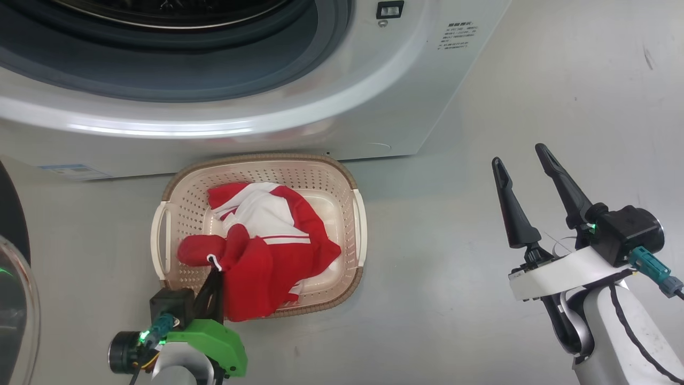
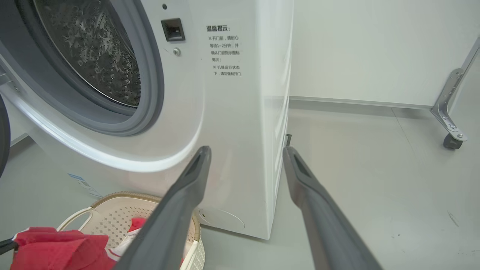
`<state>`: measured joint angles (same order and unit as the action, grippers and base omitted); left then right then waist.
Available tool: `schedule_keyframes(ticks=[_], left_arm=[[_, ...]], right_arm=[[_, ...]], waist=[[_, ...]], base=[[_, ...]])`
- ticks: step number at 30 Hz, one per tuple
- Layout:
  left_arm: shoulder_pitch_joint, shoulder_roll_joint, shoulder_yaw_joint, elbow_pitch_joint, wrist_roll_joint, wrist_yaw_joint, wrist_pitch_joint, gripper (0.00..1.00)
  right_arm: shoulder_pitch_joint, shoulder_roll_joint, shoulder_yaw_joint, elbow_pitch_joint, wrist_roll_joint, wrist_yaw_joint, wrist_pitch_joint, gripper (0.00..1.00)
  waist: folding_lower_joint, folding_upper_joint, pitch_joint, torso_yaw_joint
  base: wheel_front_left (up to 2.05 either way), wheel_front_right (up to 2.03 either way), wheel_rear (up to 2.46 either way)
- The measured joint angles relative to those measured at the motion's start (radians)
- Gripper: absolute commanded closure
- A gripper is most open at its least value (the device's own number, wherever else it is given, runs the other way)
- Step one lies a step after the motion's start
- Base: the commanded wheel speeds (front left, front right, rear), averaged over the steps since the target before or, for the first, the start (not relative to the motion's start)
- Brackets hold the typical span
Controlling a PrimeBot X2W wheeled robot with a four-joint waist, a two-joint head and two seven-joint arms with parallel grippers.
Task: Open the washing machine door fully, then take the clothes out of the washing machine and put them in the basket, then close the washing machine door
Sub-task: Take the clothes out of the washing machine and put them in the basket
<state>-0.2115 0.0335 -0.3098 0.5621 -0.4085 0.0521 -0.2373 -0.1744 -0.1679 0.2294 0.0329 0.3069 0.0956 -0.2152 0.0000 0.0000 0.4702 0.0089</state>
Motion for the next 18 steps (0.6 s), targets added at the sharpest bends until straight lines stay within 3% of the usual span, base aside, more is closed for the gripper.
schedule_keyframes(ticks=[18], left_arm=[[-0.213,0.0,-0.002,0.204,-0.002,0.0,0.088,1.0]], right_arm=[[-0.018,0.008,0.014,-0.019,0.001,0.007,0.007,0.0]], waist=[[0.0,0.0,0.065,-0.07]], base=[[0.0,0.0,0.0]])
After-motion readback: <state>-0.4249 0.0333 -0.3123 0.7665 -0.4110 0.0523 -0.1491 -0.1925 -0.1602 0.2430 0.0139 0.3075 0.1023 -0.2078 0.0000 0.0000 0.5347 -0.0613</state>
